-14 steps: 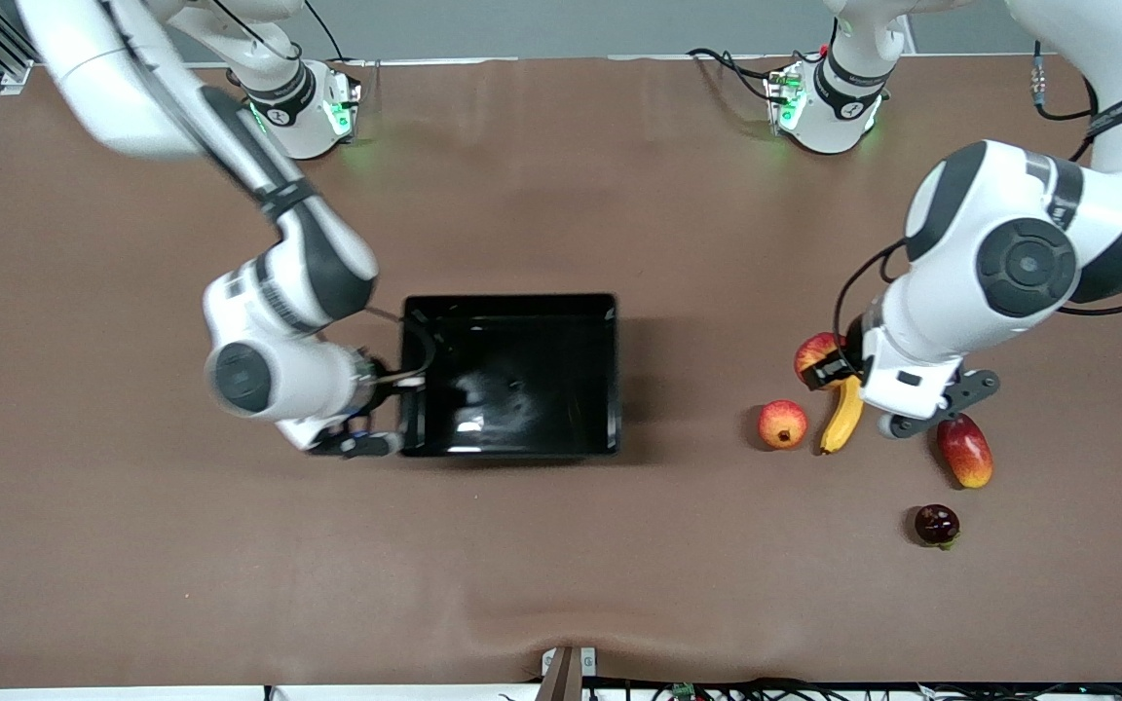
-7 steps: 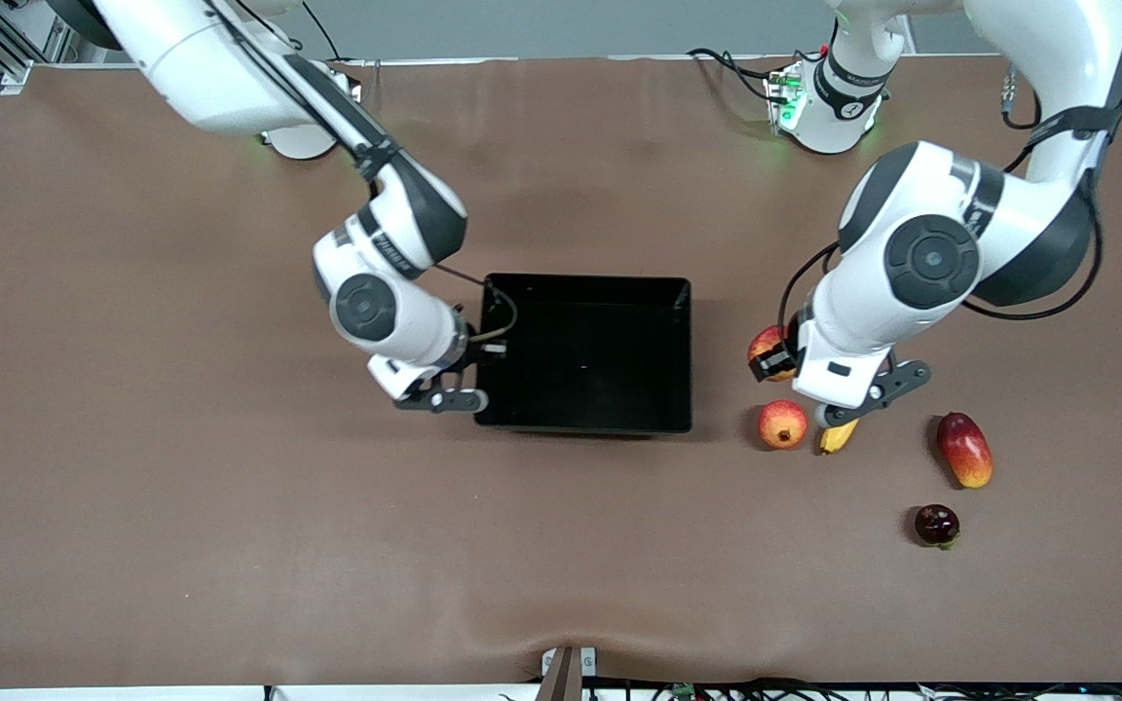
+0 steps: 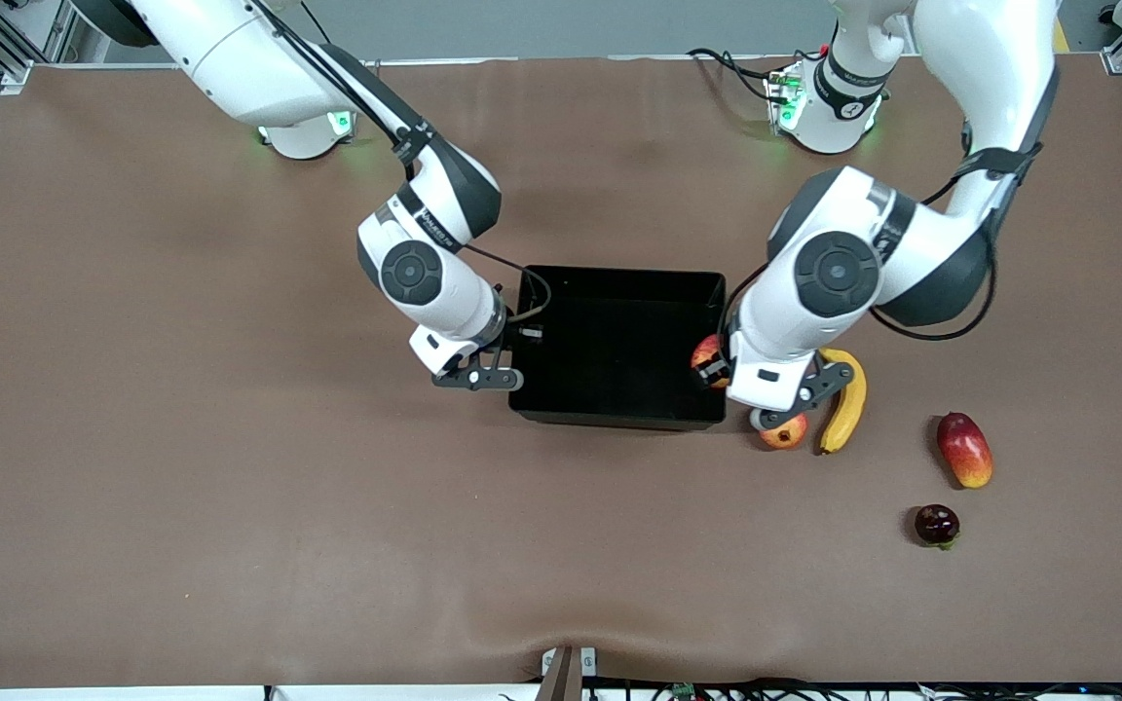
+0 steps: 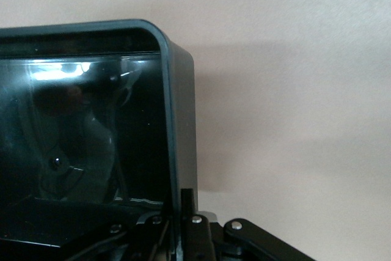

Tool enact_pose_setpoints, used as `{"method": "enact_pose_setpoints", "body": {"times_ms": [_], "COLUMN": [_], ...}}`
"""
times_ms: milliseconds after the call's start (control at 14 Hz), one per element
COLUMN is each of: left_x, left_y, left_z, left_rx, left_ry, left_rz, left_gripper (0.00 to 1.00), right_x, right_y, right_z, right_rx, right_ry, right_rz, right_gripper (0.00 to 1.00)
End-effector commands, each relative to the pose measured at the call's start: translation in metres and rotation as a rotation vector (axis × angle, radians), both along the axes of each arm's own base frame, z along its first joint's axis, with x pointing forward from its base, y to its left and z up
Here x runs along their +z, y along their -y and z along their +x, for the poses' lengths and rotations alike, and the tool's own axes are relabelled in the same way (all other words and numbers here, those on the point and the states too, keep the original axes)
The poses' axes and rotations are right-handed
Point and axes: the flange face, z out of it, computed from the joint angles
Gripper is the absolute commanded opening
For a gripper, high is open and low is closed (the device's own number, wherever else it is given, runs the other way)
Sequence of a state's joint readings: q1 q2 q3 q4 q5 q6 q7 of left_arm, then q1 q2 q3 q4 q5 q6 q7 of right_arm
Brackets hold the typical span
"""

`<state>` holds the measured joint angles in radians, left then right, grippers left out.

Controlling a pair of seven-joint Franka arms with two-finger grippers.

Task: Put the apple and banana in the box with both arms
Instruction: 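Lower the apple into the black box and open the left gripper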

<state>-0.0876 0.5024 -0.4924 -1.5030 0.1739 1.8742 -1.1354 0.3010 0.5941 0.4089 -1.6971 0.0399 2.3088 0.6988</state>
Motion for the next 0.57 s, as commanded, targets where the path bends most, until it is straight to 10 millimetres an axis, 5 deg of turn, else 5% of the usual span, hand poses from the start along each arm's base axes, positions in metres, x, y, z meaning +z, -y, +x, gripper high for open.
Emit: {"method": "enact_pose_setpoints", "body": {"times_ms": [0,71,143,500], "left_x": [-0.024,-0.031,-0.039,-0.081], "left_y": [0.022,0.024,0.028,0.037], "left_z": [-0.007,-0.009,-0.013,-0.043], "left_rx": [0.029,0.043,0.052,0.064], "left_ry": [0.027,0.033,0.035,0.03], "left_rz": [0.051,0.06,0.058,0.057], "left_gripper": [0.0,0.0,0.0,0.0], "right_x": [0.006,0.007,0.006,0.003], "right_y": [-0.003,-0.002,-0.002,-0.007], "right_z": [-0.005,-0.004,-0.004,-0.013], "right_rx": [-0.012,-0.011,-0.003,0.034], "right_ry": [0.015,0.016,0.024,0.04], "right_rz": [0.002,-0.002,-0.011,-0.052], "right_gripper": [0.07,0.41,0.99,1.0]}}
